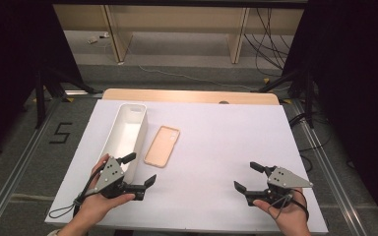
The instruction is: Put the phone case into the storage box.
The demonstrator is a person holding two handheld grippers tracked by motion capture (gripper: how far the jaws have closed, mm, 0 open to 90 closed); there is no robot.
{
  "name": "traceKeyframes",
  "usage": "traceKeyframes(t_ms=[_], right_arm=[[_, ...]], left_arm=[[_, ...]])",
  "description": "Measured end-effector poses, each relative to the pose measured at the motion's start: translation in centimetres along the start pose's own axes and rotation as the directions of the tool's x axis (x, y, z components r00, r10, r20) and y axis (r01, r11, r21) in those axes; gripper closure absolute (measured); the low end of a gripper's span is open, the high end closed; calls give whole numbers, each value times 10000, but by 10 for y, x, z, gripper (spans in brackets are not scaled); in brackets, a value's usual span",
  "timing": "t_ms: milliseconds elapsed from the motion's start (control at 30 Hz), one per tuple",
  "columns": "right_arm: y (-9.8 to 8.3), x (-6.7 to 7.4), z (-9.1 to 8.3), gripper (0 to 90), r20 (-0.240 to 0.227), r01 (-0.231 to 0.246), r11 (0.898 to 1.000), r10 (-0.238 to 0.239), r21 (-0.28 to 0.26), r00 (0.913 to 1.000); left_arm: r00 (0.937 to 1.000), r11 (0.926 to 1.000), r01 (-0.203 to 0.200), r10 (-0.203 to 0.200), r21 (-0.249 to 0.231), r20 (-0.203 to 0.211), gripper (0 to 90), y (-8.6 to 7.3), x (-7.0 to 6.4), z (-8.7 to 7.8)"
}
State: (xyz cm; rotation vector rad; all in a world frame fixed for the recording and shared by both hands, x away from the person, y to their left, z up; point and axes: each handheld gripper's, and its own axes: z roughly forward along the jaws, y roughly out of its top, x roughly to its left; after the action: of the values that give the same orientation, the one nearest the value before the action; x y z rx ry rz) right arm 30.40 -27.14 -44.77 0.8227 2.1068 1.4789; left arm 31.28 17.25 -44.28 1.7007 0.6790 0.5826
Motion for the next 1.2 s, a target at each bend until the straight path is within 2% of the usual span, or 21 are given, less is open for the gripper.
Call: traceKeyframes(t_ms=[33,100,167,200,367,467,533,600,633,667,700,767,800,833,867,900,933,967,1033,1100,1200], right_arm=[[0,-1,0,161,44,86,9999,-86,-133,10000],[1,0,-2,162,-42,-143,9997,144,181,9999],[1,-1,-2,161,-25,-57,9999,57,96,10000],[0,-2,1,161,-30,90,9998,-90,-195,10000],[0,-1,1,162,-166,-96,9999,95,-32,9998],[0,0,0,162,16,-80,10000,80,-26,10000],[1,-1,1,163,133,129,9995,-125,-278,9998],[2,0,1,163,21,19,10000,-19,-65,10000],[2,1,2,164,90,-27,9999,28,-161,10000],[2,0,3,164,54,103,9996,-102,-255,9999],[2,0,3,164,54,103,9996,-102,-255,9999],[1,0,4,165,-7,61,9993,-62,-368,10000],[2,-1,0,166,96,91,9999,-91,79,9999],[2,0,1,167,53,38,10000,-37,-88,10000],[2,1,1,168,0,-135,9999,135,16,9999],[1,-1,1,168,43,19,9999,-19,-104,10000],[1,-1,1,168,43,19,9999,-19,-104,10000],[2,0,1,170,-11,-77,9999,77,-64,10000],[2,1,1,170,-46,-167,9999,167,-8,9998],[2,0,2,170,32,3,9999,-3,-157,10000],[2,1,0,172,-59,-157,9996,158,226,9999]], left_arm=[[10000,10000,6,-6,-6,16,60,0,0,1],[9999,9999,128,-127,-106,66,70,-1,0,2],[9999,9999,120,-120,-30,13,74,-1,-1,2],[9999,9999,124,-124,-19,19,82,-1,-1,2],[9998,9998,189,-189,3,17,108,-1,-2,2],[9998,9998,178,-178,21,-38,157,-1,-3,2],[9999,9999,89,-87,104,-136,206,-2,-4,3],[9996,9997,137,-132,201,-247,311,-2,-5,3],[9994,9992,266,-260,292,-213,434,-2,-5,4],[9995,9992,303,-300,270,-100,481,-2,-6,5],[9996,9990,218,-212,381,-174,481,-1,-6,6],[9992,9982,-6,30,591,-406,593,1,-8,8],[9988,9977,104,-71,673,-490,730,2,-9,10],[9971,9953,419,-361,872,-670,793,3,-9,14],[9971,9953,419,-361,872,-670,844,3,-9,14],[9955,9927,564,-478,1070,-815,886,3,-9,15],[9925,9893,882,-774,1162,-943,886,2,-10,17],[9934,9883,744,-616,1334,-972,897,3,-8,19],[9892,9808,1102,-924,1611,-1139,898,2,-9,24],[9851,9731,1316,-1071,1889,-1346,898,3,-10,30],[9835,9664,1325,-1005,2204,-1507,898,2,-8,40]])
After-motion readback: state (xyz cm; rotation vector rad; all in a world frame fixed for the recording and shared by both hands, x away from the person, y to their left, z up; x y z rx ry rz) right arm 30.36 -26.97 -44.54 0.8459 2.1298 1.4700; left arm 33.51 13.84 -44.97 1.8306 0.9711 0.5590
